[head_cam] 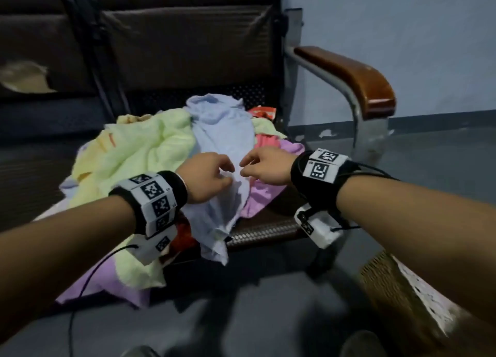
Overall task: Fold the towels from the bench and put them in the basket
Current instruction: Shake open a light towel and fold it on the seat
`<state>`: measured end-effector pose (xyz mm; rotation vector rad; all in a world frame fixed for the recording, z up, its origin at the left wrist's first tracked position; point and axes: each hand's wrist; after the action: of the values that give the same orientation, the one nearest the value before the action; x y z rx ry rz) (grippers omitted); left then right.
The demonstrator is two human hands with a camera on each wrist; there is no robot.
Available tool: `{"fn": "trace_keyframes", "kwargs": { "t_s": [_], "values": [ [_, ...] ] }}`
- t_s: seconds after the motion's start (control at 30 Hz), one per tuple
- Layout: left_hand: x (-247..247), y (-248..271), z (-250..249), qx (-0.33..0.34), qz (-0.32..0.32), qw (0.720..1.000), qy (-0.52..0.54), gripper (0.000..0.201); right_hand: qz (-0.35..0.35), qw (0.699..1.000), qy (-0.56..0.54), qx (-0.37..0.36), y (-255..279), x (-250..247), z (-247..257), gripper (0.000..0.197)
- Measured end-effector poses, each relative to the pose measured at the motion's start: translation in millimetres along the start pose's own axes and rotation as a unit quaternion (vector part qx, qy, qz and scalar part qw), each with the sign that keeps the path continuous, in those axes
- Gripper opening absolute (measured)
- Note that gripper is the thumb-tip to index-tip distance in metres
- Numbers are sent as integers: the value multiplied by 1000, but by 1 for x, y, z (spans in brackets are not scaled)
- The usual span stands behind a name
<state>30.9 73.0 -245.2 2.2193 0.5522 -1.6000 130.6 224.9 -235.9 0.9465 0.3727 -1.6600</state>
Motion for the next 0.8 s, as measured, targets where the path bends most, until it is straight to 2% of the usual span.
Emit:
{"fn": "trace_keyframes", "kwargs": {
  "t_s": [0.1,0.17,0.23,0.3,0.37,0.4,0.47,0.5,0.53,0.6,0.67,0.73,0.8],
  "values": [
    [11,5,31,-13,10,996,-83,48,-15,998,59,29,-26,23,4,52],
    [15,6,42,-4,-15,990,-138,57,-31,994,88,51,-38,38,0,64],
    [17,8,48,-13,-36,985,-167,57,-65,991,96,74,-45,48,-6,63],
    [17,9,52,-12,-52,986,-160,44,-96,989,59,97,-53,51,-8,57],
    [17,8,49,4,-89,987,-136,32,-117,987,6,113,-61,52,-8,61],
    [17,7,47,14,-113,988,-106,30,-129,984,-15,122,-65,52,-7,73],
    [13,8,37,30,-155,987,9,28,-145,975,-81,149,-67,51,-4,98],
    [9,9,31,38,-170,982,73,26,-145,966,-133,165,-67,49,-3,101],
    [6,10,24,46,-181,974,124,26,-139,955,-190,178,-66,46,-4,94],
    [-1,12,10,67,-186,960,197,25,-86,933,-303,177,-59,37,-7,58],
    [-3,14,-4,88,-160,948,259,26,-44,918,-366,148,-50,28,-11,23],
    [-1,15,-16,94,-110,946,290,29,-57,914,-381,128,-42,20,-10,14],
    [4,14,-22,78,-72,946,306,38,-106,922,-359,100,-34,9,-4,21]
  ]
}}
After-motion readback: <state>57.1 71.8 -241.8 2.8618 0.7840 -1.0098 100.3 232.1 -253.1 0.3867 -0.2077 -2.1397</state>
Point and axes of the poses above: each hand's wrist, its own y-axis away from the middle knuckle, its own x-axis out of the palm, z = x × y
